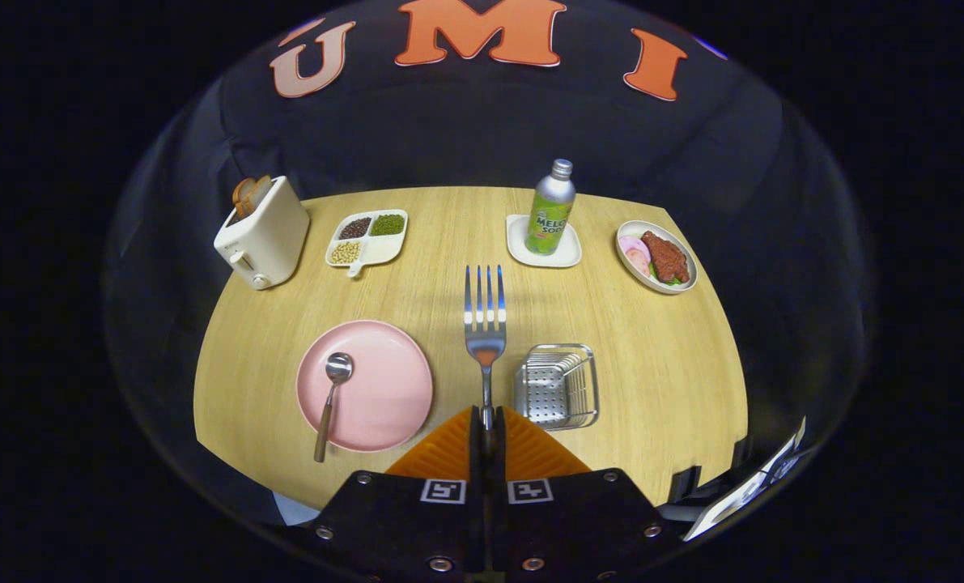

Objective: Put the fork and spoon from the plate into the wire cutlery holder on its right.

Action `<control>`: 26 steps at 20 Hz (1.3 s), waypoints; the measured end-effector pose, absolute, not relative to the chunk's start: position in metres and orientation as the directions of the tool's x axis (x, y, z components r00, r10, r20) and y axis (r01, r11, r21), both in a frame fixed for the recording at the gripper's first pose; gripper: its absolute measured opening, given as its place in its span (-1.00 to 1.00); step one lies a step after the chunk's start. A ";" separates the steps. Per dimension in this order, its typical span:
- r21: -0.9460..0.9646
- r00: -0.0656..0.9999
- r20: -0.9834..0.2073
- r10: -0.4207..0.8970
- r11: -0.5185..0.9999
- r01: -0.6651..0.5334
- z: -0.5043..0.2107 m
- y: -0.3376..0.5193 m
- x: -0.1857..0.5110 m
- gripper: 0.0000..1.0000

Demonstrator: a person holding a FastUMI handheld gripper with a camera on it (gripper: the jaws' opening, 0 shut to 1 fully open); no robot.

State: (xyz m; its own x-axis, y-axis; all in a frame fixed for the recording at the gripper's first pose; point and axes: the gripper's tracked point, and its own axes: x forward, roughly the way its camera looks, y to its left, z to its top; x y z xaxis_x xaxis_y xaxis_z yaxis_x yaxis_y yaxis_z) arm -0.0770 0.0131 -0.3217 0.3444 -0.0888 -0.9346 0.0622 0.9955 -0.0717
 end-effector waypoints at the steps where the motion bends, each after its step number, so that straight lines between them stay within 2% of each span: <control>1: -0.084 0.328 -0.940 -0.093 0.996 0.042 -0.323 0.003 -0.078 -0.91; 8: -0.075 0.174 -0.983 -0.063 0.995 -0.061 -0.347 -0.040 -0.085 -0.91; 19: 0.023 -0.183 -0.983 -0.003 0.990 -0.142 -0.379 -0.059 -0.111 -0.91; 22: 0.092 -0.296 -0.954 0.052 0.988 -0.121 -0.385 -0.054 -0.122 -0.91; 26: 0.090 -0.352 -0.934 0.059 0.993 -0.074 -0.399 -0.058 -0.118 -0.91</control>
State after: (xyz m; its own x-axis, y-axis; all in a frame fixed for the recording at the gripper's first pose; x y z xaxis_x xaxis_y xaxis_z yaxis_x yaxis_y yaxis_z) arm -0.1184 -0.0578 -0.3988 -0.3519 0.0587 -0.9342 -0.0745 0.9931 0.0904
